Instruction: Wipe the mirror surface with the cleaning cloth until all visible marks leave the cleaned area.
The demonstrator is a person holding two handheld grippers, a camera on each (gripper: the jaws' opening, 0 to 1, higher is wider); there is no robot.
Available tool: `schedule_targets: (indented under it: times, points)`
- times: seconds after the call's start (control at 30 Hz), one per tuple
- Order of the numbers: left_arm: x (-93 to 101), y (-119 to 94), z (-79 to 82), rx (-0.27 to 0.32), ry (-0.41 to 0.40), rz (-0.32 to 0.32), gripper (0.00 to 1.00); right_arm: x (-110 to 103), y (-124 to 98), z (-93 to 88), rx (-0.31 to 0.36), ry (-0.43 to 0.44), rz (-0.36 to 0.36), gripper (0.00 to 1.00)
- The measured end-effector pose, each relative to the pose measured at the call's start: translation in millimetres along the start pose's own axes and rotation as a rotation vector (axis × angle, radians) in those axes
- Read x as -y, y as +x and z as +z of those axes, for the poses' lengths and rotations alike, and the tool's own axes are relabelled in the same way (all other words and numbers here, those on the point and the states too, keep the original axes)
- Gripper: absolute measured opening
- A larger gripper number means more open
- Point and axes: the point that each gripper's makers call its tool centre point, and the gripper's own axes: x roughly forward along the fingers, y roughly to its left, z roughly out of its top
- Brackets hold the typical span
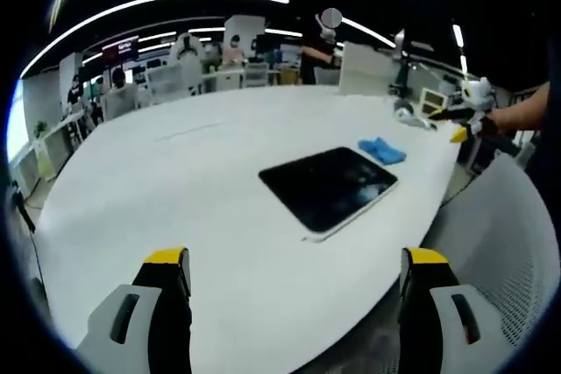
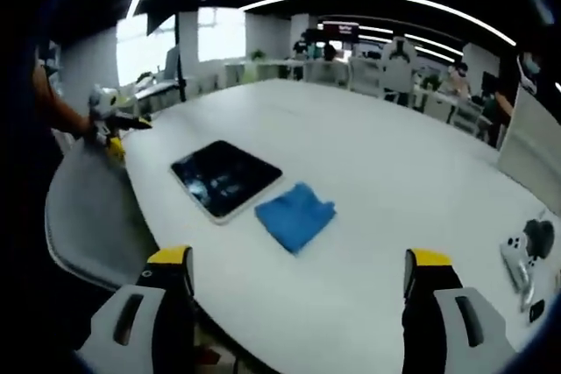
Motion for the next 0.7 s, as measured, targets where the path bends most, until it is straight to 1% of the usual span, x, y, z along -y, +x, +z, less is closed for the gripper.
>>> schedule_targets:
  times: [0.1, 0.17, 0.27, 0.37, 0.4, 0.43, 0.5, 0.57, 0.6, 0.63, 0.67, 0.7]
  points:
    - [-0.6, -2, 4.3, 0.021, 0.01, 0.015, 1.0, 2, 1, -4.7, 0.0, 0.023, 0.005, 1.0]
    - [-2.3, -3, 5.6, 0.023, 0.01, 0.032, 1.0, 2, -4, -5.5, 0.012, 0.031, 0.0, 1.0]
    - [-4.8, -1, 6.1, 0.012, 0.019, 0.04, 1.0, 4, -8, -9.4, 0.019, 0.045, -0.002, 0.99]
    - [-1.1, 0, -1.2, -0.026, 0.043, 0.026, 1.0, 2, -9, -16.0, 0.012, 0.055, 0.006, 0.99]
    - [-2.0, 0, -0.2, -0.023, 0.047, 0.033, 1.0, 0, -9, -19.4, 0.003, 0.058, 0.013, 0.99]
    - [-2.7, -1, 3.1, -0.005, 0.043, 0.037, 1.0, -3, -9, -20.2, 0.001, 0.056, 0.019, 0.99]
    - [-3.9, -1, 6.5, 0.011, 0.038, 0.047, 1.0, -5, -9, -21.5, 0.0, 0.05, 0.028, 0.99]
    - [-2.7, 0, 8.6, 0.009, 0.009, 0.052, 1.0, -6, -7, -23.6, -0.004, 0.049, 0.036, 0.99]
    - [-3.2, -4, 15.7, 0.002, -0.023, 0.072, 1.0, -6, -7, -25.6, -0.014, 0.048, 0.038, 1.0]
    - [-3.5, -8, 28.2, 0.052, -0.011, 0.086, 1.0, -6, -7, -27.2, -0.026, 0.047, 0.036, 1.0]
    - [-2.5, -12, 45.5, 0.126, 0.04, 0.096, 1.0, -7, -7, -28.7, -0.04, 0.031, 0.026, 1.0]
    - [0.0, -12, 51.6, 0.152, 0.047, 0.098, 1.0, -8, -6, -28.5, -0.042, -0.005, 0.031, 1.0]
